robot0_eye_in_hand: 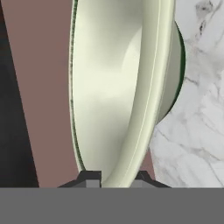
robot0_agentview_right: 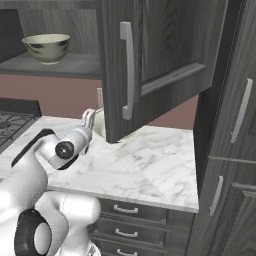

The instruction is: Open the cabinet. Pick the bowls from the counter and place them in the cabinet. Then close the cabinet.

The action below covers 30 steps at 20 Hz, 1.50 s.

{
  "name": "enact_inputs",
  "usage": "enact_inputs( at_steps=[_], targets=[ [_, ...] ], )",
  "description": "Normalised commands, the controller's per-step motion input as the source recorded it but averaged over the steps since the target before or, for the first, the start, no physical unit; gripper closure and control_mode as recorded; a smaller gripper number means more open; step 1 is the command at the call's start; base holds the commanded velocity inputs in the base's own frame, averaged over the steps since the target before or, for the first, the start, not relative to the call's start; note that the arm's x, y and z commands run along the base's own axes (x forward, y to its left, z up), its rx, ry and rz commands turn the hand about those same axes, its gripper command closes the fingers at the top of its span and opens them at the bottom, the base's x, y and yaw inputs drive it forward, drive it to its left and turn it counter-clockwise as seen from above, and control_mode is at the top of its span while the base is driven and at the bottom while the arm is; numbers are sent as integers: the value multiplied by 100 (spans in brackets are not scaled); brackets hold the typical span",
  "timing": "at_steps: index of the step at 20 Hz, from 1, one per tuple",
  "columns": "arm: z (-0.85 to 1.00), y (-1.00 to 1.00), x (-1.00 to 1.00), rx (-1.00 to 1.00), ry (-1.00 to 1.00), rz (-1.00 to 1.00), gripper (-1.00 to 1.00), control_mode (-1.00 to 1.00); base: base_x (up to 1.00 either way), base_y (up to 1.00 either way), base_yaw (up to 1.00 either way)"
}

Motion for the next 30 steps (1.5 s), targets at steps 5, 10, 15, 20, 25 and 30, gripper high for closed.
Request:
enact_inputs(
  at_steps=[5, 10, 15, 20, 25, 30],
  targets=[
    [83, 9, -46, -3, 11, 8, 100, -100, 0, 0, 0],
    [86, 18, -47, -4, 2, 5, 100, -100, 0, 0, 0],
    [79, 1, -59, -1, 0, 0, 100, -100, 0, 0, 0],
    [60, 0, -71, 0, 1, 1, 100, -100, 0, 0, 0],
    [36, 2, -45, -4, -20, 8, 100, -100, 0, 0, 0],
    [23, 1, -7, -8, -32, 13, 100, -100, 0, 0, 0]
  ],
)
